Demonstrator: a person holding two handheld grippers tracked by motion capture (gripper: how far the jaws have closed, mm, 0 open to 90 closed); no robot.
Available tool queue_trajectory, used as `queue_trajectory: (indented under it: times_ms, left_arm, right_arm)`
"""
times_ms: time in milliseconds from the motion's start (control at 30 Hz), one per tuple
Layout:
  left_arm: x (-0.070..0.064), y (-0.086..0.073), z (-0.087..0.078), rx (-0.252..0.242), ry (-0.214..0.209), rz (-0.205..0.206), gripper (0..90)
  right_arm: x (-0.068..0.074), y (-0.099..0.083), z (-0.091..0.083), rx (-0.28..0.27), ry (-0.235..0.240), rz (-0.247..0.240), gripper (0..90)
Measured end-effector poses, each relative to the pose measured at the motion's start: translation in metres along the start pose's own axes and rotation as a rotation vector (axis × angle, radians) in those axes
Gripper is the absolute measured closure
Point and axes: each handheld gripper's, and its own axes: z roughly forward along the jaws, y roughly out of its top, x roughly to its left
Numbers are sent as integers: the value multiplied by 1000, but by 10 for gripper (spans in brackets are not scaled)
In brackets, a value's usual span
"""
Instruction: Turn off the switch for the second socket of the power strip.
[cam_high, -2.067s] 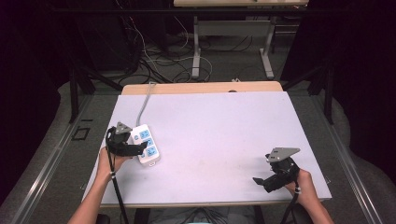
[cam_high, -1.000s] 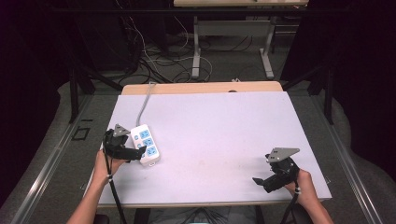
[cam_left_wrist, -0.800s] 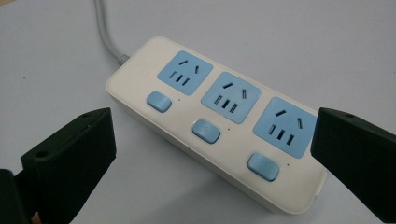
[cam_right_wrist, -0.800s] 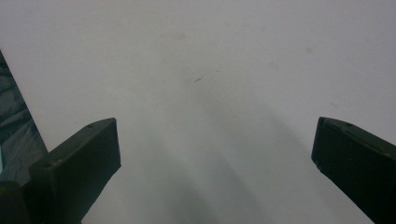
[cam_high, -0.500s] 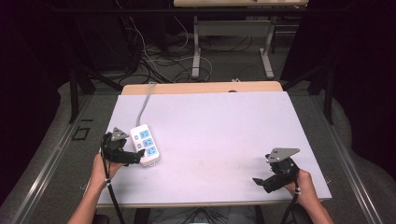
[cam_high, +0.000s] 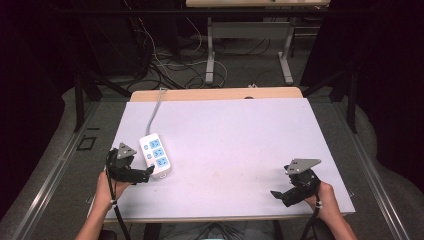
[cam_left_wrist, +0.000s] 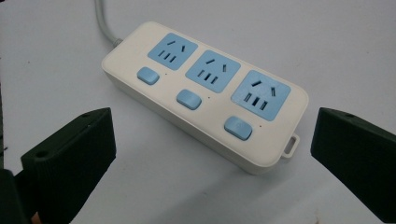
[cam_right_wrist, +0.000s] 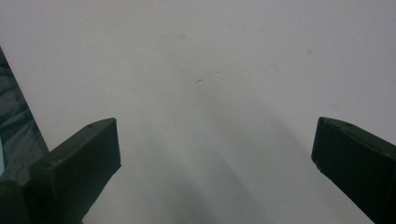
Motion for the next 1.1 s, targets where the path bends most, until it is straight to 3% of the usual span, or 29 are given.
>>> queue_trajectory:
  times_ms: [300,600,633,1100]
  left_arm:
    - [-5,-12,-8,5,-8,-2,0]
    - [-8,-21,-13,-19,6,2,0]
    - [-8,-21,-15,1,-4,8,0]
    - [-12,-31,-20,-28,-13,16,0]
  right_arm:
    - [0,0,0,-2,-1,4,7]
    - [1,0,0,8,1,11,7]
    - [1,0,0,7,1,11,7]
    - [1,0,1,5,-2,5,7]
